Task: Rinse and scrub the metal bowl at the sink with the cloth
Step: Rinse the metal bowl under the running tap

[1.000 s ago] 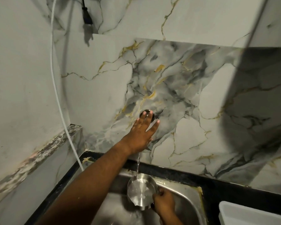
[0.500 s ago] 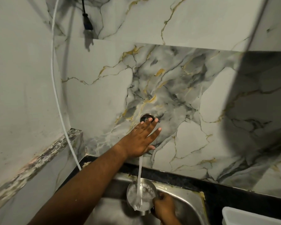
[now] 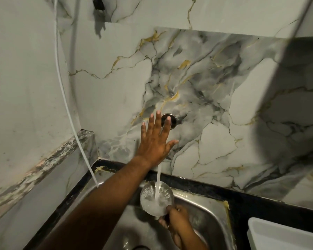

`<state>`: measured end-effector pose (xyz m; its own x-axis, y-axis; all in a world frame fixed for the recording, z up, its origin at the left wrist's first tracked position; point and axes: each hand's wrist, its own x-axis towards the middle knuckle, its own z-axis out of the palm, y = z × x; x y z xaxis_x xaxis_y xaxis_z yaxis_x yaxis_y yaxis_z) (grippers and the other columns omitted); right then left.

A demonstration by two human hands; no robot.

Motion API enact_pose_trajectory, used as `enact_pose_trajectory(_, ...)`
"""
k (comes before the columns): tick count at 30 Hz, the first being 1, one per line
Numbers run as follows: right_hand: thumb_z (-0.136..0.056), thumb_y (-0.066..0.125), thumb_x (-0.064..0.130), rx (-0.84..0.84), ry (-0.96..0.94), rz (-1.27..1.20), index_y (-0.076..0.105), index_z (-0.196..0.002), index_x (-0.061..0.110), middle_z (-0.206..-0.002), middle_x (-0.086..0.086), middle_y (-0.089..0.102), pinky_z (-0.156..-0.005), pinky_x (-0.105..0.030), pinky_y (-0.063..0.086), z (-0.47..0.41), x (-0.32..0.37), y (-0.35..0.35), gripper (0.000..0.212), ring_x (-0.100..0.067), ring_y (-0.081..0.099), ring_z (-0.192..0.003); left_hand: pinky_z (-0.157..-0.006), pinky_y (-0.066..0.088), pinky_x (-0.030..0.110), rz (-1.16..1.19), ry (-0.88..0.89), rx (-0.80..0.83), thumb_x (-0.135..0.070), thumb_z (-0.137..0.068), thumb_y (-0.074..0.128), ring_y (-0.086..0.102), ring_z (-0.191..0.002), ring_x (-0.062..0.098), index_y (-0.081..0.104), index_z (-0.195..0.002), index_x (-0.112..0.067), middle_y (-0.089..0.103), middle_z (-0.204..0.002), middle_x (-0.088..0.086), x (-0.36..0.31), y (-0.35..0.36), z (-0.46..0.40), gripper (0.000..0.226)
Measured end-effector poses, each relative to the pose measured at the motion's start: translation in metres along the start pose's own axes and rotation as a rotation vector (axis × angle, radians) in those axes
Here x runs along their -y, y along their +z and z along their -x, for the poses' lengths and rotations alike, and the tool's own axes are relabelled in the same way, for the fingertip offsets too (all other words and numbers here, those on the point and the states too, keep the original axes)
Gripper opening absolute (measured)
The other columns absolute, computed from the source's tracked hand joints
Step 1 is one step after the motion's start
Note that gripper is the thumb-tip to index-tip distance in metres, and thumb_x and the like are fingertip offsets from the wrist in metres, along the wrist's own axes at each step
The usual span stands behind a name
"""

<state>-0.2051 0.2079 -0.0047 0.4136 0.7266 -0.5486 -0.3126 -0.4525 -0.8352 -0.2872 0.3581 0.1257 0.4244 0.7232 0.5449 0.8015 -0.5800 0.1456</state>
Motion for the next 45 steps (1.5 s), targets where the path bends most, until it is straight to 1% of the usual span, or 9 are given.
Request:
enact_pose_trajectory(7, -0.093, 0.044, -0.003, 0.098, 0.066, -0.056, 0.057, -0.094, 0.001, -0.08, -0.025, 0.057, -0.048, -0.031, 0.055, 0.002, -0.001, 0.002, 0.014, -0.031, 0.054, -0.066, -0.117, -0.005, 0.063, 0.015, -0.022, -0.052, -0.071, -0.091, 0.02, -0.021, -0.149, 0.033, -0.036, -0.144, -0.031, -0.027, -0.159, 0.012, -0.001, -0.001, -0.002, 0.087)
enact_pose_trajectory(19, -0.093, 0.048, -0.001, 0.167, 0.097, -0.228, 0.064, -0.106, -0.001, -0.07, -0.019, 0.069, -0.052, -0.032, 0.058, -0.003, 0.001, 0.005, 0.021, -0.025, 0.063, -0.057, -0.116, -0.004, 0.065, -0.079, 0.091, -0.06, -0.072, -0.09, 0.008, -0.021, -0.148, 0.031, -0.037, -0.144, -0.029, -0.039, -0.154, 0.007, -0.017, -0.004, -0.014, 0.082)
enact_pose_trajectory(21, -0.092, 0.048, -0.003, 0.2, 0.086, -0.232, 0.064, -0.106, -0.002, -0.076, -0.021, 0.073, -0.052, -0.032, 0.055, -0.002, 0.003, 0.005, 0.021, -0.027, 0.067, -0.059, -0.114, 0.005, 0.07, -0.156, 0.167, -0.086, -0.072, -0.09, 0.015, -0.006, -0.15, 0.036, -0.013, -0.154, -0.025, -0.029, -0.16, 0.009, -0.026, -0.001, -0.019, 0.084)
enact_pose_trajectory(24, -0.09, 0.049, -0.005, 0.231, 0.075, -0.219, 0.065, -0.105, -0.007, -0.074, -0.021, 0.072, -0.04, -0.025, 0.049, 0.003, 0.001, 0.002, 0.022, -0.025, 0.067, -0.052, -0.106, 0.023, 0.076, -0.258, 0.238, -0.135, -0.072, -0.089, 0.033, 0.022, -0.147, 0.042, 0.03, -0.153, -0.018, 0.023, -0.162, 0.015, -0.04, 0.003, -0.024, 0.084)
enact_pose_trajectory(27, -0.089, 0.048, -0.003, 0.264, 0.107, -0.173, 0.066, -0.099, -0.003, -0.067, -0.018, 0.07, -0.038, -0.023, 0.047, 0.011, -0.01, -0.007, 0.021, -0.025, 0.065, -0.051, -0.11, 0.011, 0.076, -0.313, 0.151, -0.073, -0.075, -0.088, 0.029, 0.011, -0.15, 0.042, 0.02, -0.156, -0.016, 0.015, -0.164, 0.015, -0.044, 0.004, -0.025, 0.09)
enact_pose_trajectory(31, -0.089, 0.053, 0.001, 0.273, 0.153, -0.207, 0.067, -0.107, -0.006, -0.099, -0.034, 0.071, -0.071, -0.046, 0.059, 0.018, -0.029, -0.033, 0.024, -0.04, 0.068, -0.084, -0.111, 0.0, 0.073, -0.39, 0.06, -0.011, -0.076, -0.086, 0.027, -0.003, -0.151, 0.041, 0.008, -0.157, -0.015, -0.001, -0.166, 0.015, -0.046, 0.005, -0.025, 0.095)
enact_pose_trajectory(35, -0.089, 0.051, -0.005, 0.241, 0.131, -0.278, 0.067, -0.096, -0.006, -0.076, -0.027, 0.068, -0.055, -0.035, 0.059, 0.018, -0.036, -0.068, 0.018, -0.027, 0.065, -0.057, -0.111, -0.001, 0.072, -0.401, 0.034, -0.027, -0.077, -0.084, 0.027, 0.001, -0.151, 0.042, 0.012, -0.156, -0.015, 0.003, -0.166, 0.017, -0.047, 0.006, -0.026, 0.097)
enact_pose_trajectory(42, -0.093, 0.045, -0.004, 0.254, 0.08, -0.307, 0.058, -0.108, -0.004, -0.099, -0.029, 0.074, -0.069, -0.044, 0.062, 0.003, -0.007, -0.075, 0.02, -0.037, 0.069, -0.085, -0.113, 0.013, 0.071, -0.227, 0.076, -0.166, -0.08, -0.084, 0.031, 0.014, -0.149, 0.044, 0.025, -0.155, -0.017, 0.021, -0.162, 0.02, -0.036, 0.006, -0.021, 0.096)
enact_pose_trajectory(45, -0.091, 0.044, -0.005, 0.307, 0.069, -0.292, 0.058, -0.103, -0.002, -0.072, -0.017, 0.075, -0.053, -0.034, 0.061, 0.007, -0.005, -0.061, 0.019, -0.021, 0.07, -0.056, -0.113, 0.011, 0.071, -0.165, 0.06, -0.177, -0.083, -0.081, 0.029, 0.013, -0.149, 0.044, 0.024, -0.155, -0.016, 0.021, -0.162, 0.02, -0.034, 0.006, -0.019, 0.1)
